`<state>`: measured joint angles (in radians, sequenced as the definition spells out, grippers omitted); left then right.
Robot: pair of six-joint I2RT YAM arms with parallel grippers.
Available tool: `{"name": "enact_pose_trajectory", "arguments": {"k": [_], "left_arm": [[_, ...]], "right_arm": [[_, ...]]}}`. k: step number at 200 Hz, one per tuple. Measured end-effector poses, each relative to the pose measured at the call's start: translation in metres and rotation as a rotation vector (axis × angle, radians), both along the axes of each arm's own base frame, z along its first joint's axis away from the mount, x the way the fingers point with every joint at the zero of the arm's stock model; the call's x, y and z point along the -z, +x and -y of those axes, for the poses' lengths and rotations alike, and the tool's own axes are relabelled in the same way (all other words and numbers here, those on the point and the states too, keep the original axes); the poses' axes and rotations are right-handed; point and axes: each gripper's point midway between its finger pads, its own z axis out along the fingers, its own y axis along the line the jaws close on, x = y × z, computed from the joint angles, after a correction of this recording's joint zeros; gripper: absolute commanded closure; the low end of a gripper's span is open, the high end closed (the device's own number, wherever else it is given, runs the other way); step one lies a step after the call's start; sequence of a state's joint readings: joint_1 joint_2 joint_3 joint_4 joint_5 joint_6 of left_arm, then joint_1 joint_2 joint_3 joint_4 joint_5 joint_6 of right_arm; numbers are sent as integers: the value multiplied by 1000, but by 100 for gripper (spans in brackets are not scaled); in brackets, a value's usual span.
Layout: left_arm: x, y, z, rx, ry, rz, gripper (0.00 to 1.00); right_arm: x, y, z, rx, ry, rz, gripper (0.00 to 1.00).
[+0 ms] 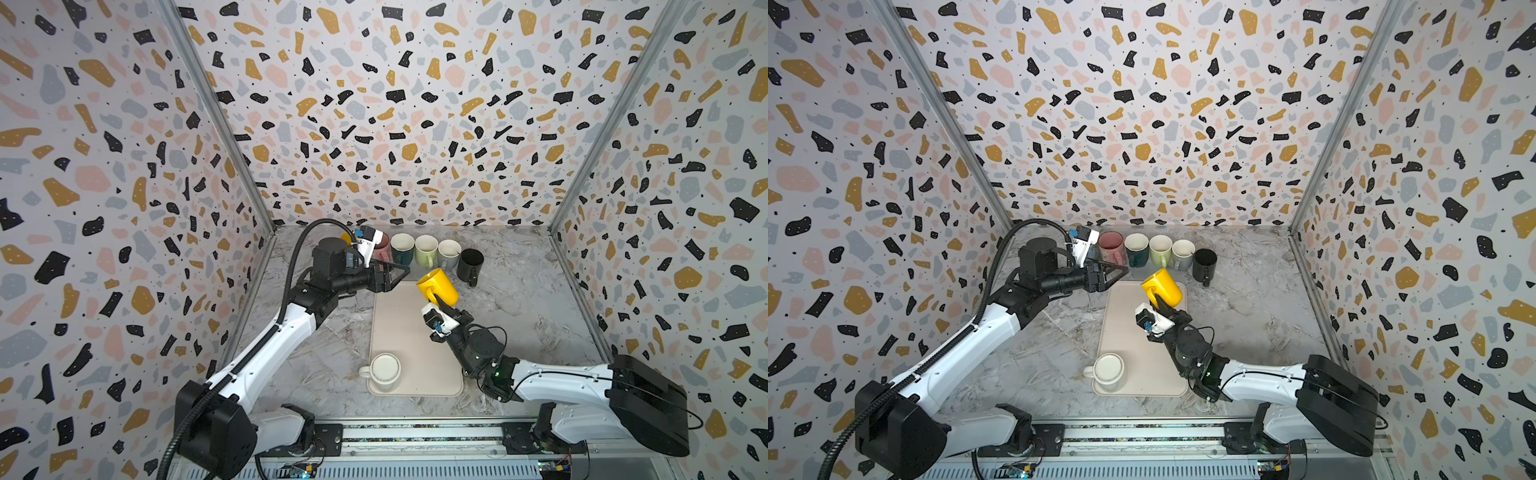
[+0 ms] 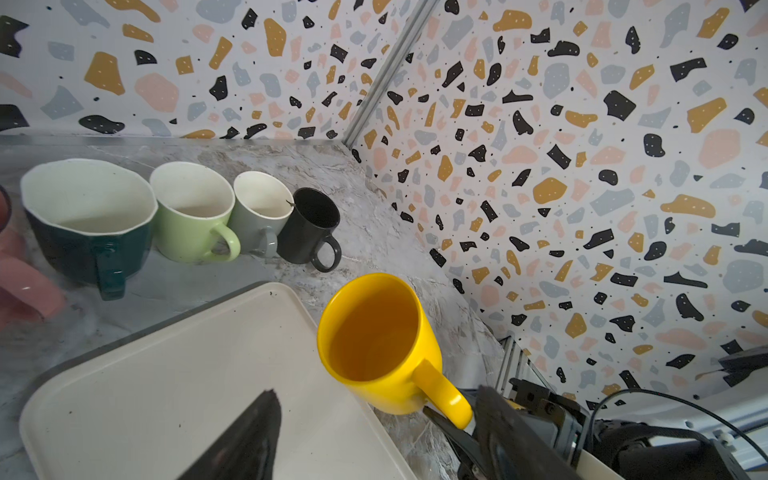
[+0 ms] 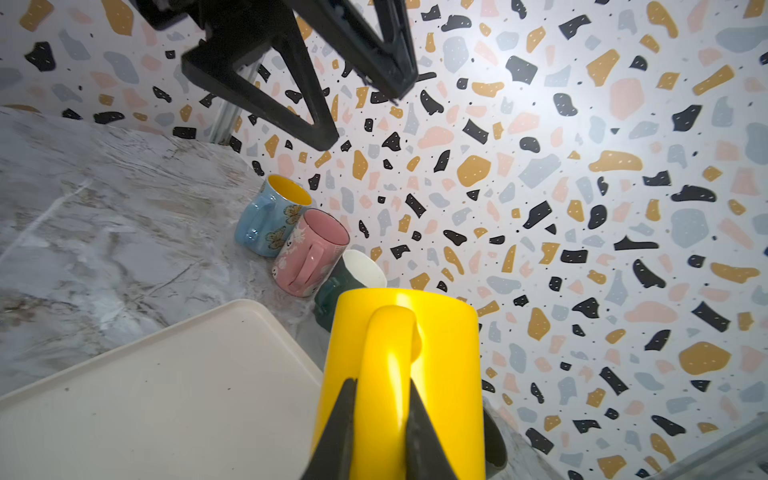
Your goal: Turn the mug right side up
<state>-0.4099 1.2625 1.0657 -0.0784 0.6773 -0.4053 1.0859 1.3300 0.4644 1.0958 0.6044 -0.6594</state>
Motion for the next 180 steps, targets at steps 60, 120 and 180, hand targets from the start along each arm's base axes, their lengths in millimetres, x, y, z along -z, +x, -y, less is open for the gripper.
{"name": "enact_pose_trajectory", "arguments": {"k": [60, 120, 180], "left_arm": [[6, -14, 22, 86, 63, -8, 27], [25, -17, 30, 116, 104, -57, 27], [33, -17, 38, 141, 121, -70, 29]], "right_arm": [[-11, 5, -3, 81, -107, 216, 100], [19, 9, -15, 96, -315, 268, 100], [14, 10, -18, 103, -328, 289, 100]]}}
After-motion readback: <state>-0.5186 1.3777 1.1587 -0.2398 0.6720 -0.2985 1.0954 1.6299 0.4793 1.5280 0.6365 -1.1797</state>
